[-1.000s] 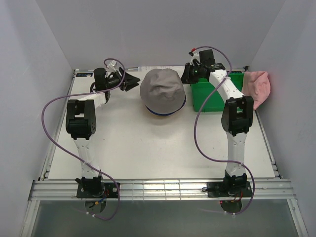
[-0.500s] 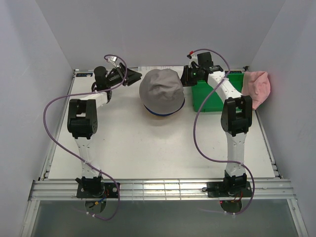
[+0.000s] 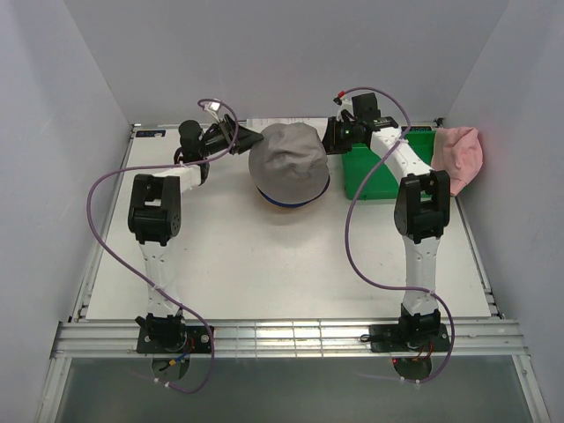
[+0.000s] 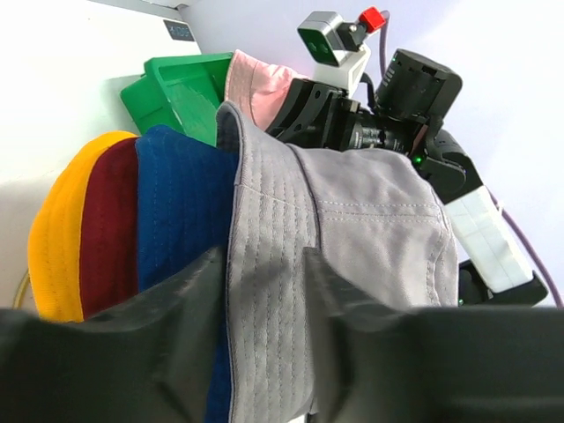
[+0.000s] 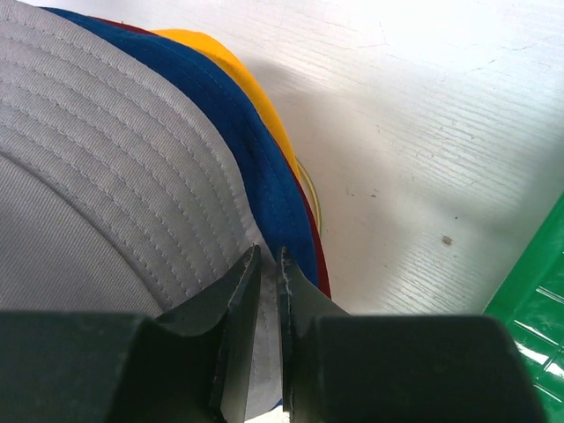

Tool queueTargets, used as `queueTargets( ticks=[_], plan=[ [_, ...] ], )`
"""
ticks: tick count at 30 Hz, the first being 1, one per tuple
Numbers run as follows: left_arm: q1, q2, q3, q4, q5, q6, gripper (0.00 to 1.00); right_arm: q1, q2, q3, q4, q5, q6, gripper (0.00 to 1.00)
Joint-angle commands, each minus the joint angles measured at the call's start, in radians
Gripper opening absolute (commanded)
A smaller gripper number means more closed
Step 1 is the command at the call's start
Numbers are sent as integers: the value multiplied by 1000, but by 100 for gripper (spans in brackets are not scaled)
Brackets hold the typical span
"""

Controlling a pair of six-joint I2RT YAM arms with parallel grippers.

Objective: Stack the hats

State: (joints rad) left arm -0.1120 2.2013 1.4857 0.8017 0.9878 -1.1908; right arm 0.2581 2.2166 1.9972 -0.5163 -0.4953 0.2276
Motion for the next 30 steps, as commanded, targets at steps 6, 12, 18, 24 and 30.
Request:
queueTargets(
  ticks=[6, 12, 18, 24, 30],
  plan=[
    [-2, -3, -48, 134, 11, -66, 13, 13, -41, -38, 39, 8, -10, 19],
    [3, -18, -116, 142, -11, -52, 0, 13, -51, -51, 42, 31, -10, 18],
    [20, -37, -231, 192, -5, -39, 0, 7, -58, -63, 45, 52, -11, 18],
    [31, -54, -289, 232, 5, -44, 0, 4, -60, -55, 50, 57, -2, 18],
    [31, -78, -265, 214, 12, -46, 0, -14, -83, -41, 44, 84, 24, 28]
  ],
)
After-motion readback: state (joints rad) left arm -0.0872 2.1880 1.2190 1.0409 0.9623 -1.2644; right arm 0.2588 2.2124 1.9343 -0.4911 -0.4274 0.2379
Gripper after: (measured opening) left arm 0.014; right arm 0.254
